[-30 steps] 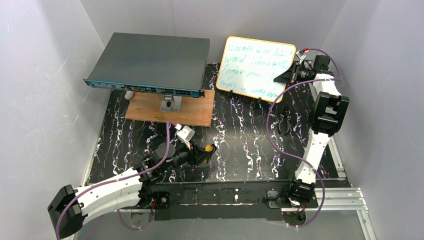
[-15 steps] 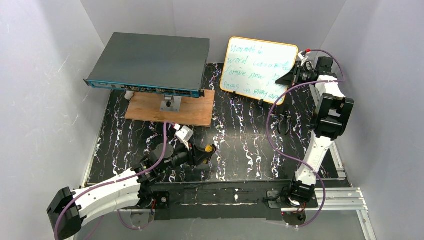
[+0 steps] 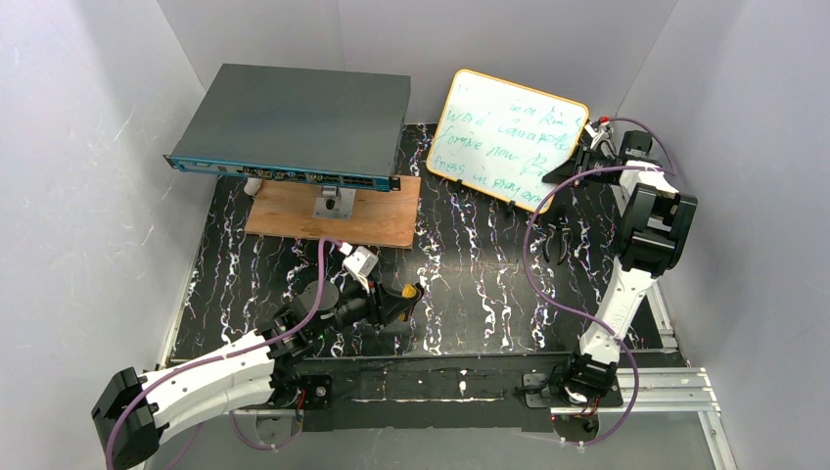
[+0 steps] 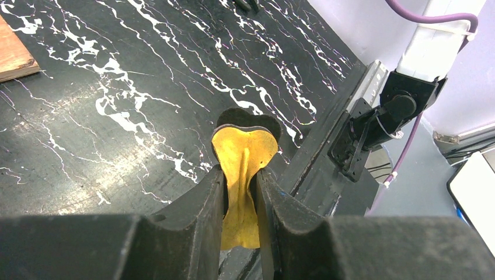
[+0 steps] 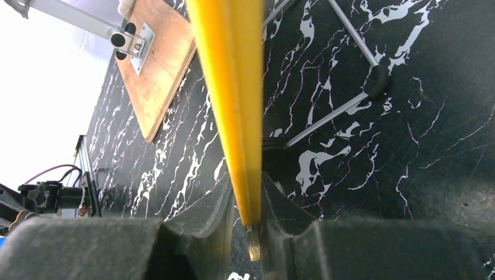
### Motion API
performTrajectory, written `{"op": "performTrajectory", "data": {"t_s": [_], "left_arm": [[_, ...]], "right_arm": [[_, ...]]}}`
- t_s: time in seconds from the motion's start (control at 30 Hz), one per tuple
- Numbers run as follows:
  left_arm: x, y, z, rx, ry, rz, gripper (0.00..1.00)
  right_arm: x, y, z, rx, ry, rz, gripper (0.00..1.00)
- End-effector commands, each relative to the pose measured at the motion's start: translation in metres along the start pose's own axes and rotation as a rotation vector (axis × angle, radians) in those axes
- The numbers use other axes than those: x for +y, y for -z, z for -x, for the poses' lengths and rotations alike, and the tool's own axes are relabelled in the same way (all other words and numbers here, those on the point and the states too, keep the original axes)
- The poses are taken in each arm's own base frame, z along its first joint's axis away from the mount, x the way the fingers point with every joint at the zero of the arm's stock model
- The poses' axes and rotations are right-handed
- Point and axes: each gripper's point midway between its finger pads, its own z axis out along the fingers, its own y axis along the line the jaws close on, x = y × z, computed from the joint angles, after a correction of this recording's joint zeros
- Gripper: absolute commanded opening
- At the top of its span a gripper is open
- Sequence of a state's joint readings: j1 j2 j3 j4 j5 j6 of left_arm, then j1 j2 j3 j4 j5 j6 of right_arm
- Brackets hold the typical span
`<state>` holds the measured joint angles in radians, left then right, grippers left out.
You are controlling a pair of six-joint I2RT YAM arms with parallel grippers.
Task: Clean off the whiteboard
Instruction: Pick up the whiteboard from the whiteboard stand.
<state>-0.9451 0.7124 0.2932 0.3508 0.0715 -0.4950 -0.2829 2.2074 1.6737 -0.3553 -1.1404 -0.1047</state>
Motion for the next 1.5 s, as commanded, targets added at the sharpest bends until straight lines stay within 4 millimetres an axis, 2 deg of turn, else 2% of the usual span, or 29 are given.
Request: {"op": "performTrajectory", "data": {"t_s": [0.0, 0.3, 0.43, 0.67, 0.87, 1.1, 1.3, 1.47], "left_arm": [[-0.008, 0.000, 0.010, -0.027, 0.001, -0.029, 0.00], [-0.008, 0.001, 0.010, -0.028, 0.004, -0.031, 0.00], [-0.008, 0.001, 0.010, -0.027, 0.004, -0.031, 0.00], [-0.009, 0.002, 0.012, -0.031, 0.004, -0.033, 0.00], [-0.010, 0.000, 0.012, -0.029, 0.004, -0.038, 0.00], [-0.010, -0.001, 0.010, -0.024, 0.007, -0.040, 0.00], [-0.009, -0.002, 0.009, -0.023, 0.012, -0.036, 0.00], [-0.008, -0.002, 0.008, -0.018, 0.012, -0.030, 0.00]], "right_arm": [[0.014, 0.000, 0.001, -0.004, -0.030, 0.029, 0.28], [0.029, 0.009, 0.018, -0.069, -0.067, 0.074, 0.32], [0.026, 0.011, 0.021, -0.086, -0.083, 0.047, 0.38], [0.020, 0.027, 0.027, -0.134, -0.093, 0.000, 0.39], [0.021, 0.036, 0.022, -0.140, -0.101, 0.009, 0.42], [0.025, 0.026, 0.018, -0.131, -0.124, 0.071, 0.39], [0.030, 0.005, 0.018, -0.100, -0.122, 0.091, 0.37], [0.024, -0.012, 0.023, -0.087, -0.144, 0.052, 0.35]]}}
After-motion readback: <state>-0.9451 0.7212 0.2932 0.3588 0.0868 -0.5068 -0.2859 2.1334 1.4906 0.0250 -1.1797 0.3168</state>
